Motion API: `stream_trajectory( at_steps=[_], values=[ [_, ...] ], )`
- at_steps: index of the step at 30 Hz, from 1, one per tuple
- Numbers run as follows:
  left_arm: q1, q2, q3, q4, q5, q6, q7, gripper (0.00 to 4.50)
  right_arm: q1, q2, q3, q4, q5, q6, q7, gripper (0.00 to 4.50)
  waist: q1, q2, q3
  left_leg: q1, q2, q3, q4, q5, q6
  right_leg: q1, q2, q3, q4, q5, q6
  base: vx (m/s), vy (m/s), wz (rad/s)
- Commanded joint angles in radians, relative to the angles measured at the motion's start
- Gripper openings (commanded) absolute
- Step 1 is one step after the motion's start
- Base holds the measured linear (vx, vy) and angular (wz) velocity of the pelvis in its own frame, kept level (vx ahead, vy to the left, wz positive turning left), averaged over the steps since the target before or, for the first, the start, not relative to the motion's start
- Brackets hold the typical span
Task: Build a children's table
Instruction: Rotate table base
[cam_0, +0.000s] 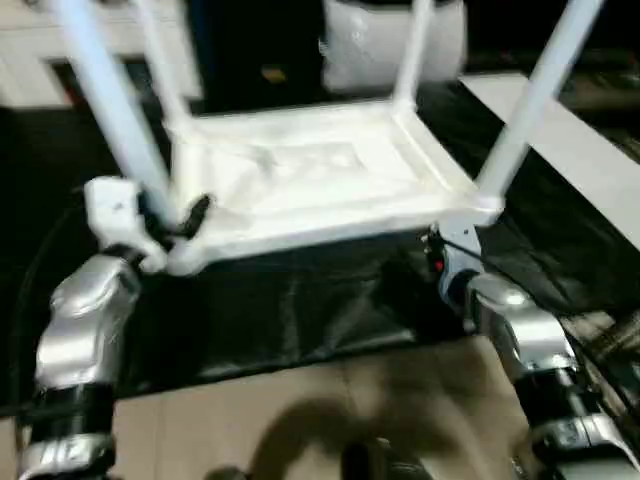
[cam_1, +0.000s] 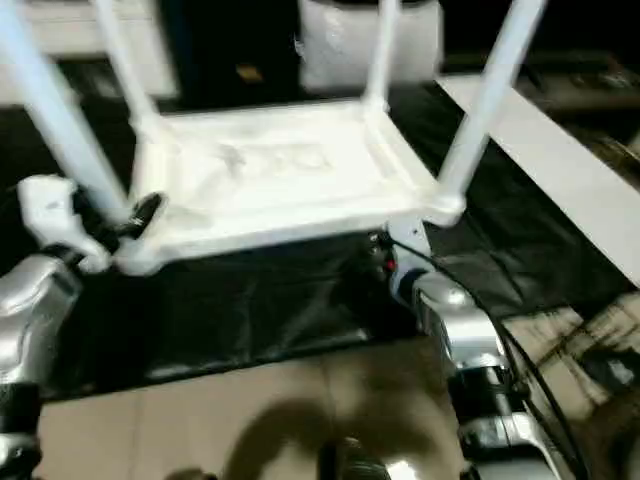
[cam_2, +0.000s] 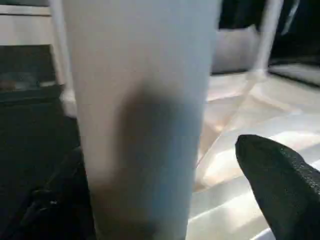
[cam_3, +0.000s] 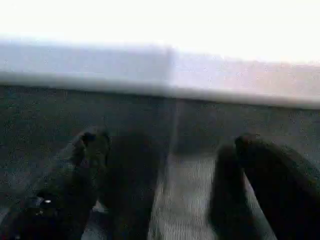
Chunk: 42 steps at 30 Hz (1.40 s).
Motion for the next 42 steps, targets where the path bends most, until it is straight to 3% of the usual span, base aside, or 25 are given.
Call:
stream_trajectory(
  at_steps=[1,2,3,4,5,6,7,8,9,10,11,12,13,14,15,21,27,31,35,37,39,42],
  values=[
    [-0.056,0.018,-0.051,0.028,-0.046,0.033,-0.122,4.39,-0.050,0.007,-0.020,0.057,-0.003,-0.056,-0.012,4.50,-0.046,0.013,-0.083,-0.015,-0.010,0.011,-0.045,-0.354,0.083,0.105,-0.052,-0.117,-0.196,-0.810,0.315,0.059,0.126,-0.41],
    [-0.062,0.037,-0.077,0.024,-0.080,0.062,-0.224,4.39,-0.089,0.016,-0.027,0.121,-0.003,-0.089,-0.017,4.50,0.030,0.086,-0.086,-0.095,0.071,-0.029,-0.201,-0.500,0.041,0.165,-0.068,0.033,0.054,-0.213,0.046,0.173,0.212,-0.47],
    [-0.057,0.056,-0.103,0.008,-0.107,0.087,-0.313,4.39,-0.119,0.022,-0.032,0.171,-0.004,-0.112,-0.021,4.50,0.026,0.066,-0.076,-0.048,0.086,-0.027,-0.259,-0.570,0.049,0.126,-0.049,0.083,0.104,-0.112,0.010,0.173,0.212,-0.47],
    [-0.055,0.068,-0.118,0.001,-0.122,0.100,-0.367,4.39,-0.138,0.026,-0.035,0.206,-0.005,-0.127,-0.022,4.50,0.034,0.040,-0.078,-0.023,0.078,-0.015,-0.239,-0.596,0.050,0.110,-0.062,0.113,0.097,-0.162,-0.004,0.129,0.080,-0.21],
    [-0.050,0.074,-0.125,-0.008,-0.128,0.108,-0.385,4.39,-0.143,0.027,-0.035,0.215,-0.006,-0.132,-0.021,4.50,0.033,-0.008,-0.043,0.019,-0.011,0.005,-0.158,-0.544,-0.006,0.053,-0.053,0.077,-0.110,-0.792,0.107,0.054,-0.001,0.14],
    [-0.018,0.112,-0.173,-0.063,-0.157,0.148,-0.491,4.39,-0.173,0.034,-0.035,0.270,-0.011,-0.163,-0.016,4.50,0.013,-0.053,-0.068,0.090,-0.102,0.057,0.003,-0.252,0.013,-0.058,-0.085,0.067,-0.216,-1.183,0.197,0.054,-0.001,0.14],
    [-0.003,0.128,-0.195,-0.089,-0.168,0.166,-0.528,4.39,-0.185,0.037,-0.035,0.294,-0.014,-0.174,-0.014,4.50,0.017,-0.045,-0.089,0.024,-0.083,0.036,-0.044,-0.192,0.045,0.051,-0.124,0.081,-0.179,-1.097,0.183,0.124,0.042,-0.12],
    [0.029,0.143,-0.234,-0.156,-0.195,0.207,-0.565,4.39,-0.200,0.042,-0.028,0.319,-0.021,-0.189,-0.002,4.50,0.032,-0.037,-0.103,-0.059,-0.041,0.003,-0.117,-0.074,0.056,0.139,-0.129,0.086,-0.124,-0.841,0.169,0.152,0.061,-0.34],
    [0.038,0.145,-0.245,-0.177,-0.202,0.217,-0.573,4.39,-0.205,0.044,-0.026,0.329,-0.023,-0.196,0.002,4.50,0.052,-0.010,-0.120,-0.041,-0.013,-0.008,-0.153,0.111,0.044,0.123,-0.112,0.107,-0.075,-0.466,0.052,0.181,0.062,-0.31],
    [0.048,0.144,-0.257,-0.201,-0.211,0.230,-0.575,4.39,-0.210,0.046,-0.024,0.337,-0.024,-0.200,0.006,4.50,0.037,-0.014,-0.118,-0.038,-0.018,0.004,-0.159,0.219,0.048,0.104,-0.074,0.108,-0.044,-0.184,-0.084,0.079,0.031,-0.06],
    [0.053,0.142,-0.267,-0.215,-0.216,0.237,-0.578,4.39,-0.216,0.049,-0.023,0.352,-0.026,-0.209,0.011,4.50,0.029,-0.019,-0.114,-0.035,-0.018,0.008,-0.161,0.225,0.046,0.097,-0.063,0.109,-0.043,-0.135,-0.124,0.066,0.013,0.10],
    [0.058,0.139,-0.277,-0.230,-0.218,0.243,-0.575,4.39,-0.220,0.050,-0.020,0.361,-0.028,-0.216,0.017,4.50,0.022,-0.028,-0.105,-0.021,-0.020,0.018,-0.165,0.114,0.048,0.082,-0.054,0.114,-0.065,-0.234,-0.157,0.000,0.000,0.00],
    [0.059,0.138,-0.278,-0.232,-0.219,0.244,-0.575,4.39,-0.220,0.050,-0.019,0.363,-0.028,-0.218,0.018,4.50,0.017,-0.028,-0.107,-0.031,-0.024,0.017,-0.165,0.080,0.040,0.094,-0.059,0.117,-0.059,-0.272,-0.171,0.073,0.021,0.06],
    [0.066,0.130,-0.297,-0.255,-0.214,0.248,-0.573,4.39,-0.230,0.054,-0.016,0.391,-0.033,-0.236,0.030,4.50,0.021,-0.031,-0.118,-0.035,-0.026,0.018,-0.163,0.087,0.041,0.101,-0.061,0.119,-0.063,-0.277,-0.176,0.051,0.009,-0.01],
    [0.073,0.124,-0.317,-0.283,-0.209,0.254,-0.573,4.39,-0.242,0.058,-0.015,0.425,-0.038,-0.260,0.044,4.50,0.019,-0.040,-0.121,-0.042,-0.024,0.017,-0.163,0.107,0.051,0.102,-0.062,0.121,-0.054,-0.252,-0.186,0.051,0.009,-0.01],
    [0.094,0.108,-0.404,-0.450,-0.257,0.342,-0.569,4.39,-0.262,0.080,-0.005,0.473,-0.040,-0.317,0.110,4.50,0.018,-0.042,-0.118,-0.045,-0.020,0.023,-0.160,0.103,0.080,0.097,-0.062,0.121,-0.060,-0.273,-0.205,0.000,0.000,0.00],
    [0.069,0.053,-0.468,-0.526,-0.295,0.403,-0.544,4.39,-0.263,0.125,0.013,0.476,-0.024,-0.364,0.206,4.50,0.007,-0.044,-0.111,-0.051,-0.024,0.023,-0.159,0.027,0.065,0.098,-0.060,0.115,-0.083,-0.416,-0.141,0.000,0.000,0.00],
    [0.056,0.026,-0.484,-0.524,-0.282,0.403,-0.529,4.39,-0.260,0.140,0.028,0.481,-0.034,-0.390,0.237,4.50,0.003,-0.042,-0.110,-0.049,-0.025,0.021,-0.159,0.021,0.065,0.095,-0.056,0.113,-0.091,-0.455,-0.112,0.000,0.000,0.00],
    [0.039,0.000,-0.515,-0.543,-0.295,0.424,-0.508,4.39,-0.246,0.154,0.033,0.464,-0.025,-0.408,0.314,4.50,0.005,-0.033,-0.113,-0.047,-0.018,0.019,-0.159,0.047,0.071,0.094,-0.052,0.114,-0.082,-0.390,-0.139,0.000,0.000,0.00],
    [0.035,-0.015,-0.525,-0.551,-0.299,0.430,-0.509,4.39,-0.237,0.153,0.036,0.449,-0.022,-0.418,0.351,4.50,0.005,-0.036,-0.116,-0.047,-0.017,0.020,-0.158,0.058,0.074,0.096,-0.052,0.115,-0.078,-0.350,-0.161,0.000,0.000,0.00],
    [0.028,-0.034,-0.526,-0.545,-0.287,0.425,-0.492,4.39,-0.238,0.146,0.011,0.442,-0.019,-0.450,0.307,4.50,0.007,-0.037,-0.117,-0.048,-0.016,0.020,-0.159,0.072,0.074,0.098,-0.054,0.117,-0.074,-0.324,-0.176,0.000,0.000,0.00],
    [0.022,-0.041,-0.518,-0.529,-0.273,0.411,-0.474,4.39,-0.256,0.131,-0.079,0.449,0.014,-0.483,0.172,4.50,0.011,-0.035,-0.116,-0.043,-0.017,0.022,-0.159,0.083,0.062,0.094,-0.051,0.118,-0.073,-0.312,-0.173,0.000,0.000,0.00]
  ],
)
